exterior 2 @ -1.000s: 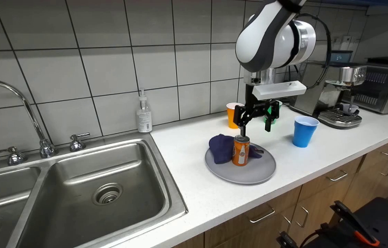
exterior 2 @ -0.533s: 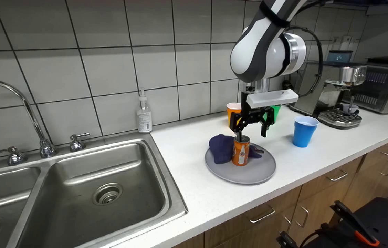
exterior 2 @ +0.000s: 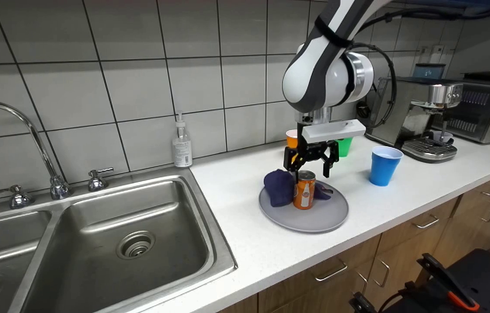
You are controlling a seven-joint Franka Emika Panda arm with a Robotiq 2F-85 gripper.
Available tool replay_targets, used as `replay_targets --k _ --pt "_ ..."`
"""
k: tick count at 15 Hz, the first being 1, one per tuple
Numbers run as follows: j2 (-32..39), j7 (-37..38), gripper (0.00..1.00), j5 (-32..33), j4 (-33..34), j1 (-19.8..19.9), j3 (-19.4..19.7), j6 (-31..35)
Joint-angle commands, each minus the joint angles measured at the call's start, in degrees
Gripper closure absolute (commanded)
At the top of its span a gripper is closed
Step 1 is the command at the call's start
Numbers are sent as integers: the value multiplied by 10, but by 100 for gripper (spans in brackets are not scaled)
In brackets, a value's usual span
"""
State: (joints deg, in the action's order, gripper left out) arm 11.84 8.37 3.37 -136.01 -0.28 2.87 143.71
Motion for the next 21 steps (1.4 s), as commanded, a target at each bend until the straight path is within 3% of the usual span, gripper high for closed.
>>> replay_targets --k 1,5,6,8,11,21 --pt "19 16 0 6 20 -5 0 1" --pt "26 13 0 5 24 -6 1 1" --pt "26 4 25 2 24 -4 -1 1" --pt "23 3 34 4 21 -5 0 5" --pt "22 5 60 7 20 -6 1 7" --pt "-29 -12 62 4 -4 -11 -9 -8"
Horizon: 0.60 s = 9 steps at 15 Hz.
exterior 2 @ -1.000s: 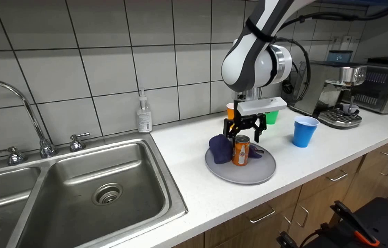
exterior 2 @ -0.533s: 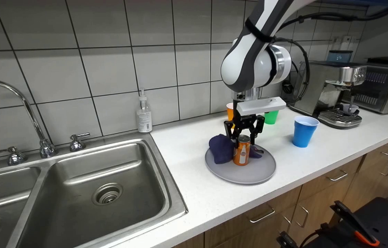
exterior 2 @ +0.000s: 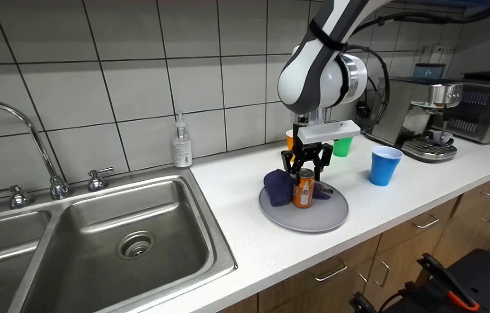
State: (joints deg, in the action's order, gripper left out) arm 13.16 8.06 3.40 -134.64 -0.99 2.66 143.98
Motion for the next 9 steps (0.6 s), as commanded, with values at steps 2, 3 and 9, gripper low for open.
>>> replay_targets --k 2,3,9 --pt "-53 -8 62 8 -20 -11 -13 -13" --pt "-58 -4 62 13 -20 -16 -16 -12" --pt "-87 -10 62 33 -28 -44 -40 -25"
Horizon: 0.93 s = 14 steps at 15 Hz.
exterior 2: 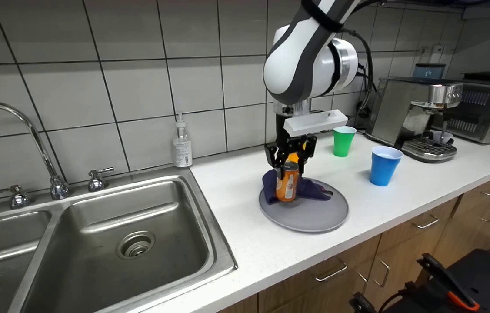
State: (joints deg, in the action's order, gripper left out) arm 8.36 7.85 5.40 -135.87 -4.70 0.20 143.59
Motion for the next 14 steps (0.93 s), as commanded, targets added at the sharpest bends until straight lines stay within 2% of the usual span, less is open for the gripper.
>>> replay_targets --k 1,9,14 --pt "-44 -9 62 13 -20 -11 -21 -22" --pt "-70 -31 62 3 -64 -40 -67 -18" --pt "-61 -33 62 3 -87 -48 -79 -15"
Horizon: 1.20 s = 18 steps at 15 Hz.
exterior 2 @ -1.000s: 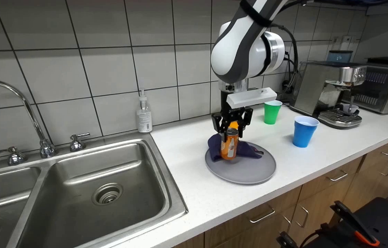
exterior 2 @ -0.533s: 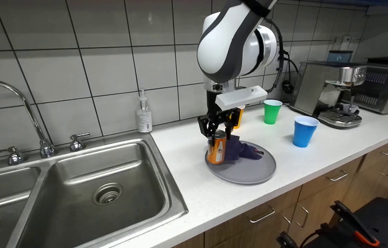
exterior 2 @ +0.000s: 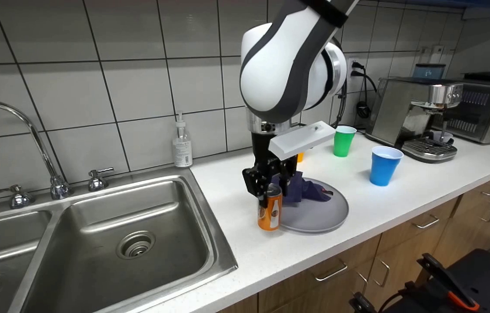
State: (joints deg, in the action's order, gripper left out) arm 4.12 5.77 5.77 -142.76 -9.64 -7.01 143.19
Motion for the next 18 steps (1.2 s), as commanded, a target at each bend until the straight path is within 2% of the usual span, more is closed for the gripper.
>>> replay_targets --k 1,18 --pt "-17 -13 62 -1 -22 1 -7 -10" --pt "-12 -58 62 -7 -50 3 -8 27"
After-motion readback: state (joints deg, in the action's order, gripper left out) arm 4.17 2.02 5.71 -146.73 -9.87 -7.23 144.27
